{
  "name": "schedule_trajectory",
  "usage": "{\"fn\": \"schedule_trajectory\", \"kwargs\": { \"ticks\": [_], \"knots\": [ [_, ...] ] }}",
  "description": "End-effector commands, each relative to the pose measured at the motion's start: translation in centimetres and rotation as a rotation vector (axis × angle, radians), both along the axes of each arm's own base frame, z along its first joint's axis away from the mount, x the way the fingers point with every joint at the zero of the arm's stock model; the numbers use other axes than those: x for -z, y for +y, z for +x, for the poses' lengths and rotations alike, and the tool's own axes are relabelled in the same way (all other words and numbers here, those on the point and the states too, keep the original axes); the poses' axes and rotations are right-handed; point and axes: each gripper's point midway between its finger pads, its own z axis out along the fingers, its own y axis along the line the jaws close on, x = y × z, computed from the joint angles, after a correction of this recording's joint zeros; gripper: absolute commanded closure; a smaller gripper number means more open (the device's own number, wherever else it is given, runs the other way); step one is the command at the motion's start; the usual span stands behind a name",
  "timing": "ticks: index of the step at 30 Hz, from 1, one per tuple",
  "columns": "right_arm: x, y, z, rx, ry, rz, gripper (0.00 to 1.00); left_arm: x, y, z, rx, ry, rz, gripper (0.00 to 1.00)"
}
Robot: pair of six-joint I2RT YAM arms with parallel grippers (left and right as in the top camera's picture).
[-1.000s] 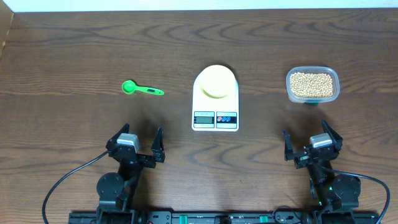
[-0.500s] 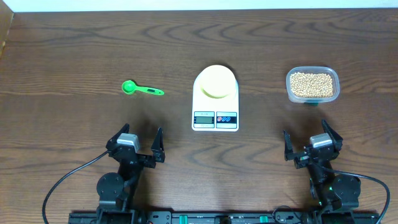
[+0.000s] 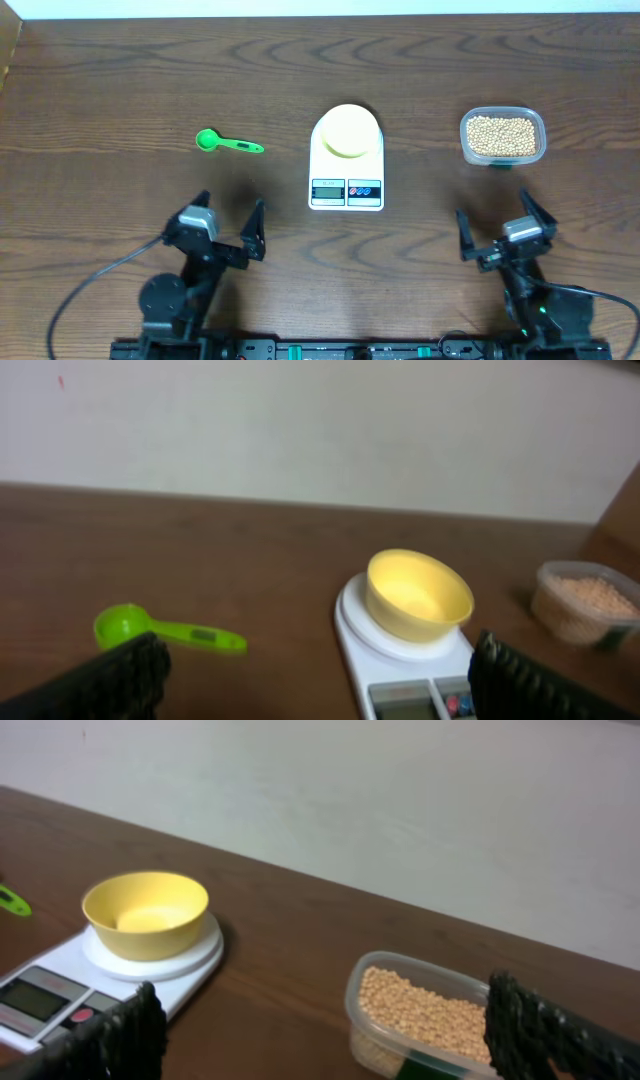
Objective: Scoop item into bowl and weigh 50g on scale
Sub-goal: 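Move the left gripper to the green scoop and the right toward the scale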
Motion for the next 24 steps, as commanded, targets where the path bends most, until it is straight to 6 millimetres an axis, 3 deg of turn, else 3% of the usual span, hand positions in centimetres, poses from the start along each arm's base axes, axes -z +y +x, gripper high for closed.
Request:
{"fn": "schedule_trajectory", "kwargs": {
  "ticks": [1, 4, 7, 11, 13, 14, 16, 19, 21, 24],
  "knots": [
    [-7.7, 0.0, -1.7, -0.005, -0.108, 0.017, 0.01, -6.2, 0.8, 0.9, -0.055, -0.01, 0.005, 0.02],
    [-11.3, 0.0, -1.9, -0.004, -0.082, 0.036, 0.01, -8.8, 1.8, 3.3, -0.114, 0.05, 0.055, 0.02],
    [-13.1, 0.0, -0.4, 0.004, 0.023, 0.067, 0.01, -9.4, 4.2, 7.1, -0.265, 0.164, 0.1, 0.02],
    [-13.4, 0.3, 3.3, 0.017, 0.225, 0.121, 0.01, -8.8, 5.9, 12.3, -0.361, 0.292, 0.212, 0.02],
    [-12.7, 0.5, 5.0, 0.022, 0.363, 0.126, 0.01, -8.0, 5.6, 14.7, -0.347, 0.352, 0.231, 0.02],
    [-11.9, 1.1, 6.4, 0.003, 0.483, 0.123, 0.01, -6.5, 4.4, 16.2, -0.283, 0.406, 0.214, 0.02],
    [-11.6, 1.7, 8.0, -0.021, 0.551, 0.126, 0.01, -4.8, 3.4, 16.6, -0.223, 0.461, 0.206, 0.02],
    [-9.8, 3.2, 10.3, -0.071, 0.669, 0.218, 0.01, -3.0, 3.7, 16.5, -0.231, 0.524, 0.222, 0.02],
    [-7.6, 4.7, 10.3, -0.134, 0.788, 0.282, 0.01, -2.6, 4.3, 16.4, -0.244, 0.543, 0.222, 0.02],
    [-6.4, 7.1, 10.8, -0.281, 0.857, 0.338, 0.01, -1.8, 6.4, 15.8, -0.299, 0.59, 0.2, 0.02]
  ]
}}
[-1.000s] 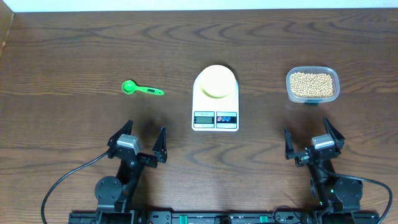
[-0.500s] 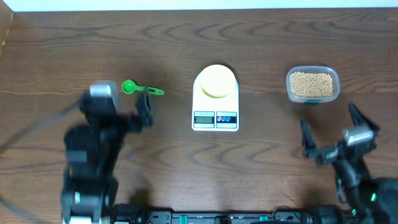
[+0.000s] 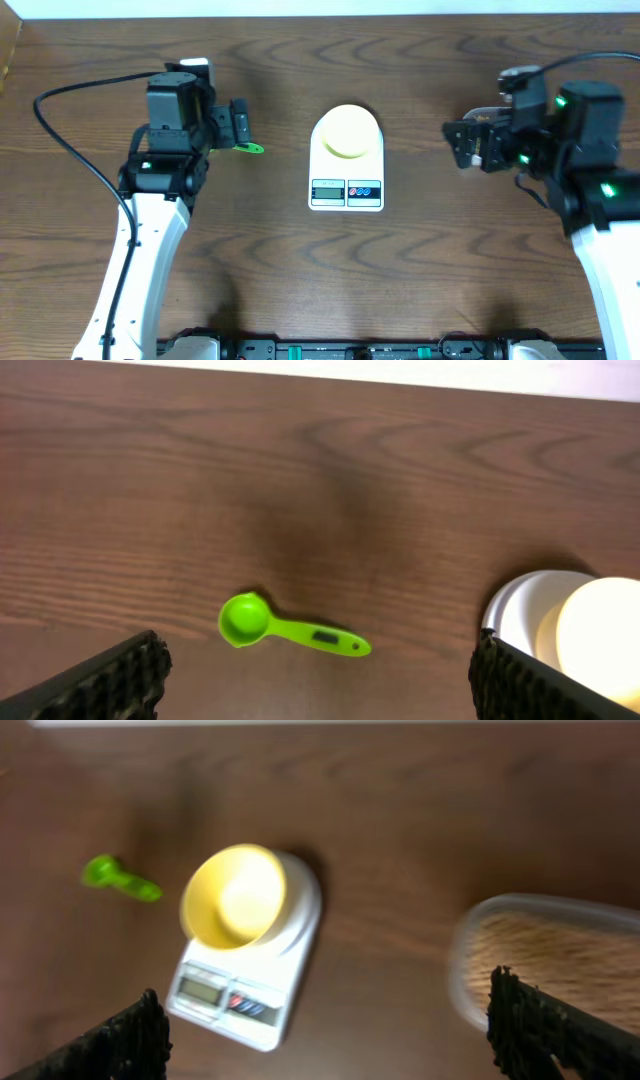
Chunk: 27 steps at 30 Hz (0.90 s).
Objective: Scoop item into bowl and weigh 50g on scale
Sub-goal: 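Move the left gripper to the green scoop and the right toward the scale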
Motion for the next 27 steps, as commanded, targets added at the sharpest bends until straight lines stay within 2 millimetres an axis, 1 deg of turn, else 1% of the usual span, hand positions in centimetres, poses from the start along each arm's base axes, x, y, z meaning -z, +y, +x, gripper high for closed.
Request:
{"fn": "schedule_trajectory", "kwargs": {
  "ticks": [1, 3, 5, 9, 11, 13, 16, 18, 21, 25, 26, 27],
  "knots": [
    [0.3, 4.1, -0.1, -0.171, 0.083, 0.211, 0.01, -0.6, 3.3, -0.5, -0.1, 0.012, -0.022, 0.02],
    [0.2, 5.7, -0.1, -0.263, 0.087, 0.276, 0.01, 0.6, 6.0, -1.4, -0.202, 0.062, -0.059, 0.02],
    [0.4, 6.6, 0.4, -0.286, 0.087, 0.292, 0.01, 1.6, 8.1, -1.8, -0.26, 0.095, -0.086, 0.02],
    [-0.1, 8.0, 0.6, -0.326, 0.047, 0.287, 0.01, 3.8, 11.2, -1.5, -0.303, 0.145, -0.064, 0.02],
    [-0.3, 8.5, 0.7, -0.321, 0.041, 0.283, 0.01, 5.4, 12.1, -1.2, -0.315, 0.182, -0.062, 0.02],
    [-0.1, 8.9, 0.8, -0.3, 0.051, 0.277, 0.01, 7.3, 12.4, -1.0, -0.313, 0.229, -0.059, 0.02],
    [0.3, 10.0, 0.6, -0.284, 0.066, 0.257, 0.01, 10.2, 12.4, -0.8, -0.304, 0.304, -0.07, 0.02],
    [0.6, 10.4, 0.6, -0.261, 0.073, 0.237, 0.01, 11.4, 12.2, -0.6, -0.297, 0.332, -0.08, 0.02],
    [1.1, 10.8, 0.9, -0.207, 0.068, 0.186, 0.01, 12.6, 12.2, -0.1, -0.291, 0.342, -0.089, 0.02],
    [1.4, 11.1, 1.0, -0.168, 0.062, 0.153, 0.01, 13.3, 12.2, 0.6, -0.27, 0.337, -0.082, 0.02],
    [1.5, 11.3, 1.0, -0.161, 0.063, 0.146, 0.01, 13.6, 12.2, 0.7, -0.253, 0.345, -0.076, 0.07],
    [1.5, 11.4, 1.0, -0.154, 0.06, 0.136, 0.01, 14.0, 12.1, 0.8, -0.239, 0.35, -0.074, 0.08]
  ]
}}
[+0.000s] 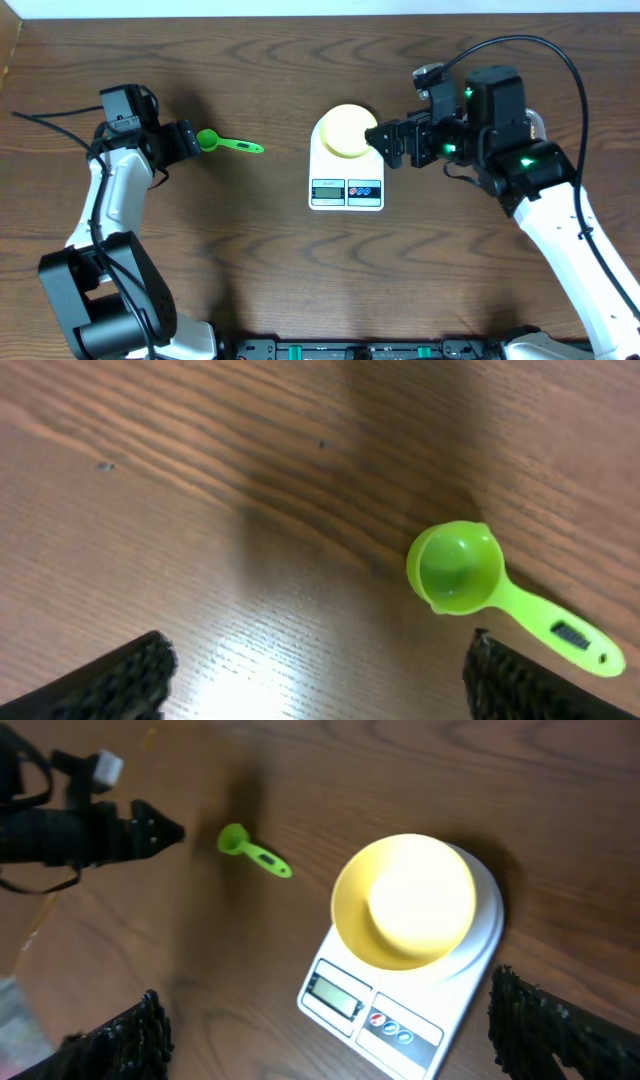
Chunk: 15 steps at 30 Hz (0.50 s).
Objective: Scoop item into bowl and weigh 50g on scale
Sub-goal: 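Move the left gripper to the green scoop and the right toward the scale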
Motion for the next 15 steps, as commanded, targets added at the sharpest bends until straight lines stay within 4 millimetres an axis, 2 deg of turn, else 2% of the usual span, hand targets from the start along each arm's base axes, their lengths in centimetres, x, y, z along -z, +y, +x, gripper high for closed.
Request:
{"fn": "schedule_trajectory", "kwargs": {
  "ticks": [1, 4, 6, 11, 15],
  "knots": [
    [-0.4, -0.3, 0.6, 0.086, -0.023, -0.041, 0.01, 0.6, -0.3, 1.0, 0.079, -0.001, -0.003, 0.09],
    [-0.6, 0.1, 0.7, 0.102, -0.03, -0.043, 0.01, 1.7, -0.5, 1.4, 0.103, 0.012, -0.009, 0.08],
    [-1.3, 1.1, 0.8, 0.091, -0.064, -0.023, 0.01, 2.3, -0.5, 1.7, 0.105, 0.01, -0.013, 0.07],
    [-1.7, 1.7, 1.3, 0.155, -0.1, -0.043, 0.01, 2.1, -0.7, 2.7, 0.118, -0.031, -0.022, 0.07],
    [-1.5, 2.4, 1.0, 0.16, -0.097, -0.048, 0.01, 2.3, -0.6, 3.1, 0.124, -0.043, -0.019, 0.07]
  ]
}}
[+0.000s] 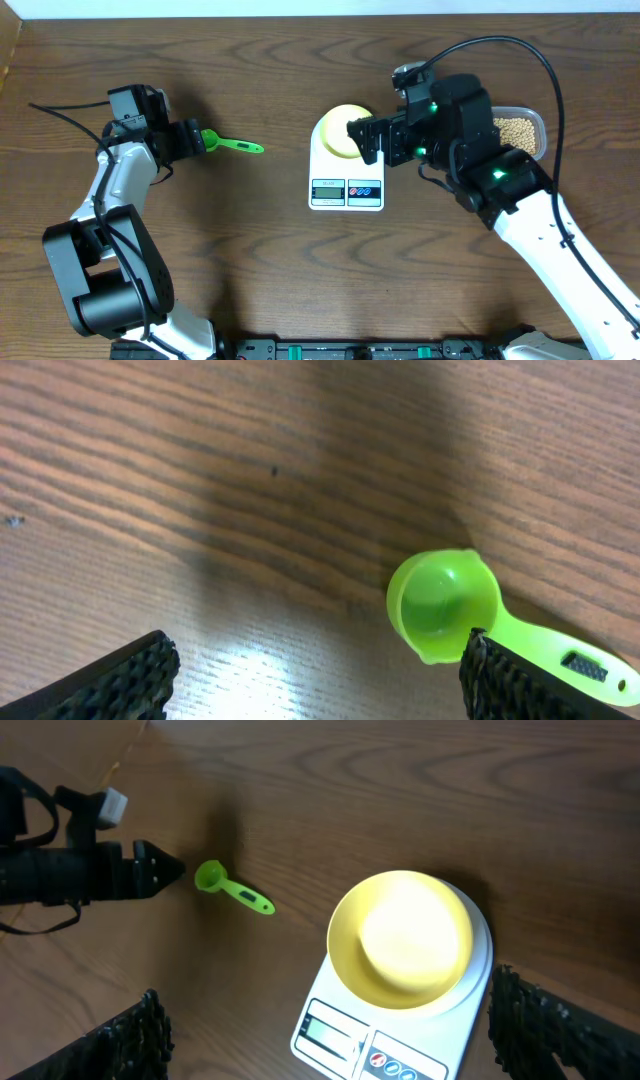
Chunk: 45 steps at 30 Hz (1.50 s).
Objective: Scoop item into bowl and weigh 50g on scale
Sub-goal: 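Move the left gripper to the green scoop and the right toward the scale, then grasp the green scoop handle with the left gripper and lift it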
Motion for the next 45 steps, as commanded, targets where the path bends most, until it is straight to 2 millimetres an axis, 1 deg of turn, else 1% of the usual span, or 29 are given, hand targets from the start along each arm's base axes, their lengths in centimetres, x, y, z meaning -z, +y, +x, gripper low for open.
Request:
{"fn": "schedule_trajectory", "kwargs": {
  "ticks": [1, 4, 11, 26, 32, 40, 43, 44, 45],
  "knots": [
    [-0.7, 0.1, 0.2, 0.052, -0.015, -0.001, 0.01, 0.0, 0.0, 0.8, 0.032, -0.012, 0.004, 0.07],
    [-0.7, 0.3, 0.1, 0.058, -0.006, 0.009, 0.01, 1.1, 0.0, 0.6, 0.053, 0.016, 0.009, 0.07],
    [-0.7, 0.3, 0.1, 0.058, -0.005, 0.008, 0.01, 2.6, -0.1, 0.5, 0.057, 0.044, 0.002, 0.07],
    [-0.5, 0.2, 0.0, 0.058, 0.001, 0.005, 0.01, 2.1, 0.2, 1.7, 0.059, -0.011, 0.015, 0.07],
    [-0.5, 0.2, 0.0, 0.058, 0.001, 0.005, 0.01, 3.1, -0.5, 1.9, 0.075, 0.003, 0.011, 0.07],
    [-0.6, 0.3, -0.1, 0.059, 0.006, 0.011, 0.01, 4.0, -0.5, 2.2, 0.073, 0.006, 0.008, 0.07],
    [-0.6, 0.4, -0.2, 0.055, 0.005, 0.011, 0.01, 4.3, -0.5, 2.1, 0.073, 0.013, 0.006, 0.09],
    [-0.6, 0.5, -0.2, 0.053, 0.004, 0.012, 0.01, 4.3, -0.5, 2.1, 0.073, 0.014, 0.006, 0.11],
    [-0.6, 0.5, -0.2, 0.053, 0.003, 0.012, 0.01, 4.4, -0.5, 2.1, 0.073, 0.015, 0.006, 0.17]
  ]
}}
